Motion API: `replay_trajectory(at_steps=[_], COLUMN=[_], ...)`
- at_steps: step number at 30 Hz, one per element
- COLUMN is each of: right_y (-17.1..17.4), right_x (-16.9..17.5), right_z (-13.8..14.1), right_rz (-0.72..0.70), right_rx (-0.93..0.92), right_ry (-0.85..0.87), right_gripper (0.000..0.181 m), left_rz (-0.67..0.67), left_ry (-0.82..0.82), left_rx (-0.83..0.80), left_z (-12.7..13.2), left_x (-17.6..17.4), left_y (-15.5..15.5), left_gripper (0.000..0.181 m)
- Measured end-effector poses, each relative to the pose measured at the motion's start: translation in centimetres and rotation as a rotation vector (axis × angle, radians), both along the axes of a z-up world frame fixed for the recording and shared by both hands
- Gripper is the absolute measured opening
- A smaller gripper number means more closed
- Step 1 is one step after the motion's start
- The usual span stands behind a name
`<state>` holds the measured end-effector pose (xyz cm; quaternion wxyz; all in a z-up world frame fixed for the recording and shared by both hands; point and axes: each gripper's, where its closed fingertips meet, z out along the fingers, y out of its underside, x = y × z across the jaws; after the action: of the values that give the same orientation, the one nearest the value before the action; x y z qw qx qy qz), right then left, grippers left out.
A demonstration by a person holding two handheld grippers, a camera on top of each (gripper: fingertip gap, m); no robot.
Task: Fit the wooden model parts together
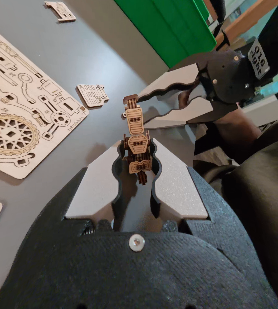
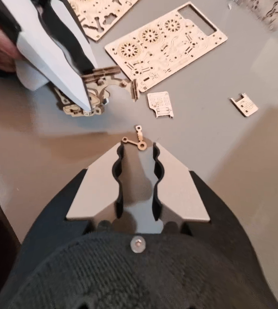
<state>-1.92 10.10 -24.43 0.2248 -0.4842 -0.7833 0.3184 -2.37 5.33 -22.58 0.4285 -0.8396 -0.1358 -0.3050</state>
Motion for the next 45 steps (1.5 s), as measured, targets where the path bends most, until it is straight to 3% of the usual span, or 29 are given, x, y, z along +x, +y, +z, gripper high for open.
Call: replay_trajectory(at_steps=[4,6,10,16,19,22,25,28,31,34,37,40,45], right_y=[-0.6,-0.9,-0.9,-0.3,-0.6,-2.5,-4.4,-5.0,-5.0,-3.5,-4.1,-5.5,-6.2], right_x=[-0.1,0.1,0.2,-0.3,-0.3,0.0,0.7,1.5,2.3,2.3,2.7,3.5,4.0], right_z=[-0.1,-0.1,-0.1,2.1,3.5,5.5,6.5,7.1,10.2,10.5,8.8,7.0,7.2], right_rz=[0.035,0.065,0.077,0.047,0.064,0.128,0.181,0.220,0.250,0.211,0.214,0.236,0.275], right_rx=[-0.060,-0.066,-0.051,-0.079,-0.124,-0.247,-0.441,-0.599,-1.007,-1.197,-1.174,-1.070,-1.095], right_ry=[0.009,0.007,-0.004,0.092,0.150,0.211,0.173,0.122,0.060,-0.018,-0.132,-0.219,-0.248], right_gripper=[0.027,0.009,0.008,0.008,0.008,0.009,0.009,0.009,0.009,0.008,0.008,0.009,0.009], left_rz=[-0.015,-0.014,0.005,0.077,0.116,0.060,0.012,-0.080,-0.162,-0.189,-0.203,-0.232,-0.289], left_ry=[0.040,0.020,-0.008,0.034,0.058,0.080,0.154,0.156,0.200,0.294,0.393,0.441,0.470], left_rx=[-0.019,-0.027,-0.015,0.026,0.158,0.350,0.423,0.491,0.575,0.613,0.601,0.552,0.500], left_z=[-0.4,-0.5,-0.3,0.4,2.9,6.5,7.5,8.3,9.4,9.6,8.9,7.9,6.7], left_x=[0.2,0.1,-0.3,-2.0,-2.7,-1.4,-0.2,1.3,2.4,3.2,3.9,4.6,5.5], left_y=[-0.1,-0.1,-0.1,0.0,0.3,0.2,0.0,-0.6,-1.5,-1.7,-1.5,-1.3,-1.4], left_gripper=[0.031,0.032,0.034,0.055,0.059,0.039,0.026,0.026,0.036,0.039,0.041,0.029,0.012])
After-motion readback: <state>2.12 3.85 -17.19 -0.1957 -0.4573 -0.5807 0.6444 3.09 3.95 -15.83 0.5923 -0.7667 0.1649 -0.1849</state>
